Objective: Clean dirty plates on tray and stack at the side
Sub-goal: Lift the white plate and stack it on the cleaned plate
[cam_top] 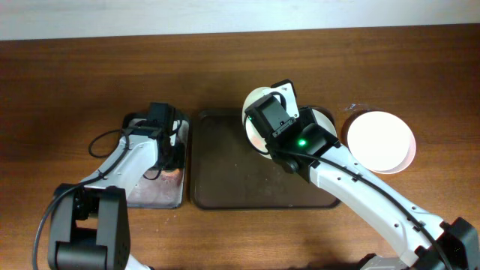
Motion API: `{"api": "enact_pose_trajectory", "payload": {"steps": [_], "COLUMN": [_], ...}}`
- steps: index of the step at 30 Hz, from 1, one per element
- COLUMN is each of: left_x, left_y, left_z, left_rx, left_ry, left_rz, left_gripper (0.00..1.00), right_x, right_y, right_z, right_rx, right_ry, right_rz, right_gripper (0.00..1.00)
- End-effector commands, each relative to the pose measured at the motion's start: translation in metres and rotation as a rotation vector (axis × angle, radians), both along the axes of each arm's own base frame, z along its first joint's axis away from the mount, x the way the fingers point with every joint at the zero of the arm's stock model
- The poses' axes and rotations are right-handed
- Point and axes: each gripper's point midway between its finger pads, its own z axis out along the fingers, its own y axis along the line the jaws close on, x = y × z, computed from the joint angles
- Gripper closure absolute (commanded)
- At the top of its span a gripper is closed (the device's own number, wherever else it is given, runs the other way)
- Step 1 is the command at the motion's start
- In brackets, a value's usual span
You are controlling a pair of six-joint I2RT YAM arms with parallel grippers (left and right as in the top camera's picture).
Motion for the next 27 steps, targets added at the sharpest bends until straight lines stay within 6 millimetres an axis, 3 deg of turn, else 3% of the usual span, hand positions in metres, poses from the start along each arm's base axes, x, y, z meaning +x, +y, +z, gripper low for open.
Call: {"api": "enact_pose_trajectory", "payload": {"steps": [1,2,3,5,8,11,16,22,25,27], "left_x": [-0.008,-0.007,-0.005,0.000,0.010,0.014,0.013,0.013,0.013,0.013], "left_y": [0.001,0.001,0.001,0.000,-0.002,-0.002,-0.007,-0.007,-0.007,-0.007], "left_z": [-0.006,-0.005,-0.004,0.002,0.018,0.023,0.022,0.022,0.022,0.022], "left_rx": [-0.005,-0.005,-0.006,-0.008,-0.010,-0.012,-0.038,-0.038,-0.038,-0.038], "left_ry": [0.034,0.030,0.026,0.018,0.002,-0.004,-0.001,0.000,0.000,0.000], "left_rz": [0.000,0.001,0.001,0.001,0.000,0.000,-0.003,0.001,0.000,0.000], "left_gripper": [1.00,0.97,0.64,0.50,0.48,0.48,0.43,0.39,0.39,0.39], "right_x": [0.002,0.002,0.001,0.000,0.000,0.004,0.003,-0.025,-0.038,-0.041], "right_y": [-0.001,-0.004,-0.006,-0.010,-0.031,-0.059,-0.148,-0.255,-0.283,-0.289], "right_z": [0.025,0.030,0.035,0.044,0.054,0.046,0.023,-0.006,-0.028,-0.038], "right_rx": [0.036,0.030,0.030,0.047,0.169,0.268,0.426,0.528,0.584,0.637], "right_ry": [-0.075,-0.092,-0.105,-0.126,-0.147,-0.094,0.003,0.065,0.127,0.158], "right_rz": [-0.022,-0.033,-0.038,-0.043,-0.128,-0.199,-0.452,-0.776,-0.877,-0.898], "right_gripper": [0.96,0.96,0.96,0.96,0.96,0.96,0.96,0.96,0.96,0.96]}}
